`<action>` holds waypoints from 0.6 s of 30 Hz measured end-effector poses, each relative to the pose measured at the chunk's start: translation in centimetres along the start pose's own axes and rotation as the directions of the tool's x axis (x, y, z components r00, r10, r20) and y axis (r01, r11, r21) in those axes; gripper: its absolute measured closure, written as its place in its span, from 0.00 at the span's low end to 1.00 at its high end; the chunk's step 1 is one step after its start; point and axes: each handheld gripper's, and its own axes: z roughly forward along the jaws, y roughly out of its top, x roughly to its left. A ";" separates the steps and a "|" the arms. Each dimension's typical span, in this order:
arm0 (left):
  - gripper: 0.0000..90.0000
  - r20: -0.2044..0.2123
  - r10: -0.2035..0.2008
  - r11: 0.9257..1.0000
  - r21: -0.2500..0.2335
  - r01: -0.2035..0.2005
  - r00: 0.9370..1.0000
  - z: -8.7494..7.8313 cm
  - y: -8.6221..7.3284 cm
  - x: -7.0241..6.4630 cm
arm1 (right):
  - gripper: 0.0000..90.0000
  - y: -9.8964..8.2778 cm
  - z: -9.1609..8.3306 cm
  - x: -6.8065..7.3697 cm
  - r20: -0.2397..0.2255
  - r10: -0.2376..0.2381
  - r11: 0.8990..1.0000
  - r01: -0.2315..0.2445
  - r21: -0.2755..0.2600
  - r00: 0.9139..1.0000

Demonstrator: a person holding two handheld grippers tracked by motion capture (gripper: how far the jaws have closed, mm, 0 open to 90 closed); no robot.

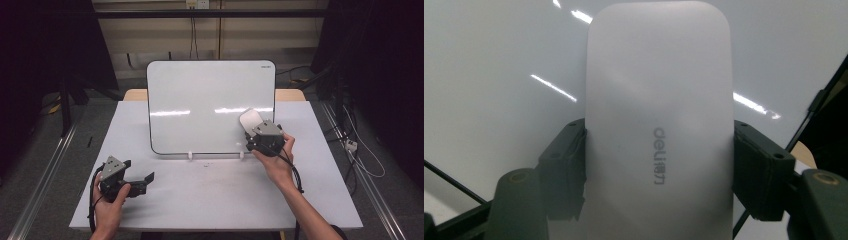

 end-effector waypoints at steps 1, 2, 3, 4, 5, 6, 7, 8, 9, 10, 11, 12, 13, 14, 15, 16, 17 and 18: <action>0.05 0.001 -0.002 1.000 0.000 0.002 1.000 0.0 0.0 0.0 | 0.34 0.0 0.0 -0.1 -0.006 0.009 1.000 -0.009 -0.001 1.000; 0.05 0.004 0.000 1.000 0.000 0.000 1.000 0.0 0.0 0.0 | 0.34 -0.1 0.0 -0.1 -0.008 0.019 1.000 -0.019 0.001 1.000; 0.05 0.006 -0.001 1.000 -0.001 0.001 1.000 0.0 0.0 0.0 | 0.33 -0.1 0.0 -0.1 -0.011 0.022 1.000 -0.022 0.001 1.000; 0.05 0.008 0.003 1.000 0.001 -0.003 1.000 0.0 0.0 0.0 | 0.31 -0.1 0.0 -0.2 -0.016 0.026 1.000 -0.026 0.002 1.000; 0.05 0.008 0.003 1.000 0.000 -0.003 1.000 0.0 0.0 0.0 | 0.29 -0.2 0.0 -0.2 -0.019 0.034 0.999 -0.034 0.004 0.999; 0.05 0.008 0.004 1.000 -0.001 -0.004 1.000 0.0 0.0 0.0 | 0.27 -0.2 -0.1 -0.3 -0.031 0.045 0.999 -0.045 0.002 0.998; 0.05 0.008 0.002 1.000 0.000 -0.002 1.000 0.0 -0.1 0.0 | 0.26 -0.3 -0.1 -0.3 -0.030 0.051 0.999 -0.051 0.004 0.998; 0.05 0.008 0.006 1.000 0.006 -0.006 1.000 0.0 -0.1 0.0 | 0.23 -0.3 -0.1 -0.3 -0.027 0.053 0.999 -0.053 -0.001 0.998; 0.05 0.008 0.006 1.000 0.006 -0.006 1.000 0.0 -0.1 0.0 | 0.21 -0.4 -0.2 -0.4 -0.036 0.058 0.998 -0.059 -0.007 0.998; 0.05 0.006 0.007 1.000 0.005 -0.007 1.000 0.0 -0.1 0.0 | 0.19 -0.5 -0.2 -0.4 -0.046 0.074 0.997 -0.074 -0.007 0.996; 0.05 0.004 0.006 1.000 0.008 -0.006 1.000 0.0 -0.1 0.0 | 0.18 -0.5 -0.3 -0.4 -0.054 0.079 0.997 -0.079 -0.011 0.995; 0.05 0.006 -0.001 1.000 0.000 0.001 1.000 0.0 -0.1 0.0 | 0.16 -0.6 -0.4 -0.5 -0.063 0.088 0.996 -0.089 -0.015 0.994; 0.05 0.006 0.001 1.000 0.001 -0.001 1.000 0.0 0.0 0.0 | 0.14 -0.6 -0.4 -0.5 -0.071 0.096 0.995 -0.097 -0.016 0.993; 0.05 0.008 -0.001 1.000 0.001 0.001 1.000 0.0 -0.1 0.0 | 0.13 -0.7 -0.6 -0.5 -0.078 0.102 0.994 -0.104 -0.015 0.992; 0.05 0.007 0.004 1.000 0.005 -0.004 1.000 0.0 -0.1 0.0 | 0.13 -0.8 -0.7 -0.6 -0.087 0.110 0.994 -0.112 -0.019 0.990; 0.05 0.007 -0.001 1.000 0.000 0.001 1.000 0.1 -0.1 0.0 | 0.11 -0.9 -0.8 -0.7 -0.094 0.116 0.993 -0.118 -0.017 0.989; 0.05 0.005 -0.002 1.000 0.002 0.002 1.000 0.1 -0.1 0.1 | 0.11 -1.0 -1.0 -0.8 -0.098 0.125 0.992 -0.127 -0.017 0.987; 0.05 0.005 -0.006 1.000 0.002 0.006 1.000 0.1 -0.1 0.1 | 0.11 -1.1 -1.2 -1.0 -0.104 0.137 0.990 -0.139 -0.019 0.985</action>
